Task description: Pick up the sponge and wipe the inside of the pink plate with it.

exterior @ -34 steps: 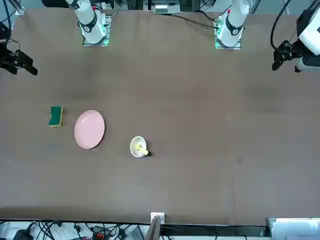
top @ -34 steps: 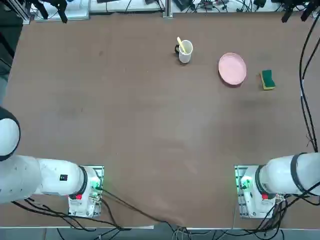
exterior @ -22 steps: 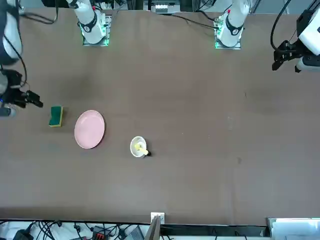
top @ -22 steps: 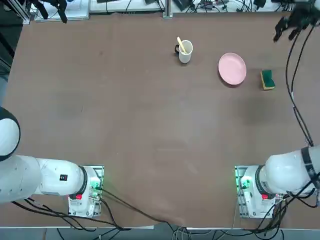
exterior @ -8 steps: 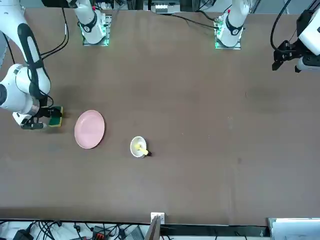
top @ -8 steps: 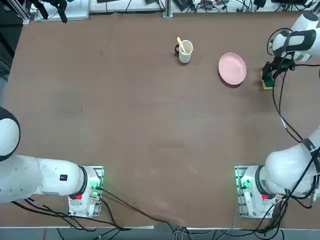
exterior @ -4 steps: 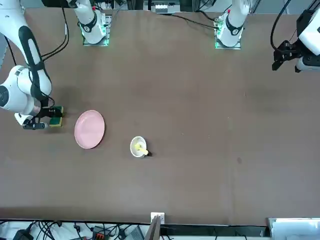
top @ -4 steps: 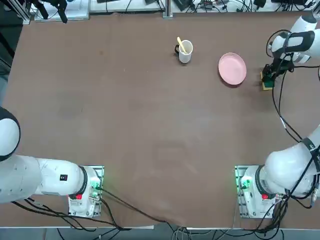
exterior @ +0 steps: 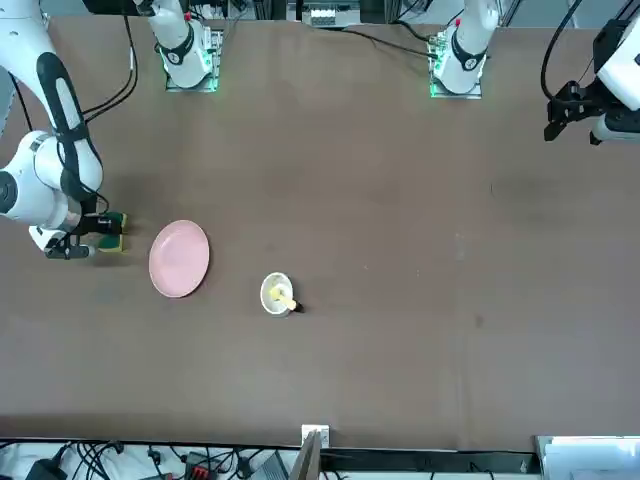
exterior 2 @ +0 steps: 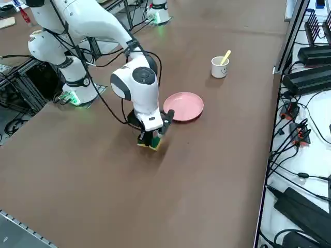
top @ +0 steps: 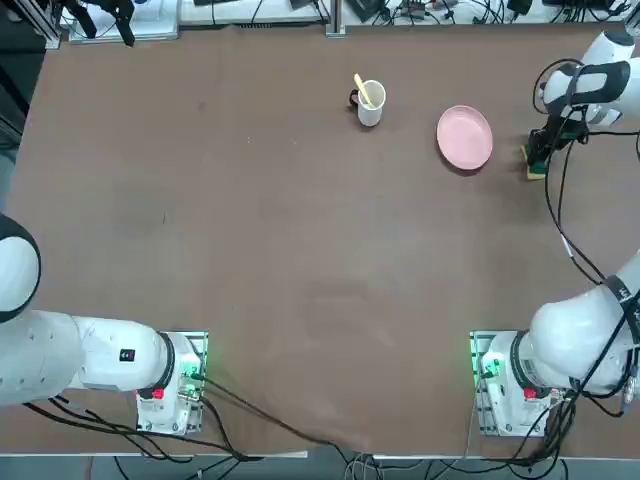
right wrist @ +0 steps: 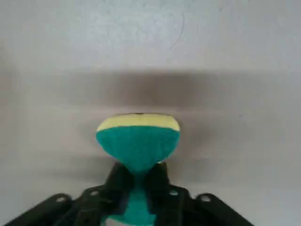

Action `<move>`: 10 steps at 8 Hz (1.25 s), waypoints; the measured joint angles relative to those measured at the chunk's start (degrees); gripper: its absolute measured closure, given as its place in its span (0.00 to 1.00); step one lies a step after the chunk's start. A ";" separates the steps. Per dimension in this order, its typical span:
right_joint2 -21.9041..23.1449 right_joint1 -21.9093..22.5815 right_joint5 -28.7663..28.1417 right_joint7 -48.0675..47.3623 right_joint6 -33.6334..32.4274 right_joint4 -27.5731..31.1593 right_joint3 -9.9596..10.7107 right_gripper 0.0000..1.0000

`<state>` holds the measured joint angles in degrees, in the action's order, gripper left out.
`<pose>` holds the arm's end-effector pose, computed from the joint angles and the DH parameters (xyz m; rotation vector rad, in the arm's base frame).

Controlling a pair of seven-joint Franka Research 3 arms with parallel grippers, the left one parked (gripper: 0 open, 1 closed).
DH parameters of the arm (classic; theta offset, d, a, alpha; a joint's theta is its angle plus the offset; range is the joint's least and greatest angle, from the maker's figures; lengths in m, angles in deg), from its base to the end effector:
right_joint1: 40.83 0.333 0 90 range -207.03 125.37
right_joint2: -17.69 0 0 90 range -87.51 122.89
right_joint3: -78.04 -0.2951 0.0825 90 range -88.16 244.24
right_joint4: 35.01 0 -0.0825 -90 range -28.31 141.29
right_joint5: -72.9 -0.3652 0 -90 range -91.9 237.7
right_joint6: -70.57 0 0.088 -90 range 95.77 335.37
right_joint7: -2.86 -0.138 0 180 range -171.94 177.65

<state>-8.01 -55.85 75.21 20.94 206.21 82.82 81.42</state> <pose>0.5251 -0.1771 0.1702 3.1263 0.0457 -0.2297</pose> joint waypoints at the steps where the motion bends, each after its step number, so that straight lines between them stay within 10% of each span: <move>1: 0.62 0.08 -0.31 -0.47 -1.48 -0.74 -0.59 0.91; 5: 5.43 1.21 -5.87 -6.55 -14.21 -6.96 -7.03 0.93; 10: 4.15 4.98 -6.22 -21.48 -12.67 -7.68 -13.70 0.93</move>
<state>-3.87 -50.87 68.99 -0.54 193.54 75.14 67.72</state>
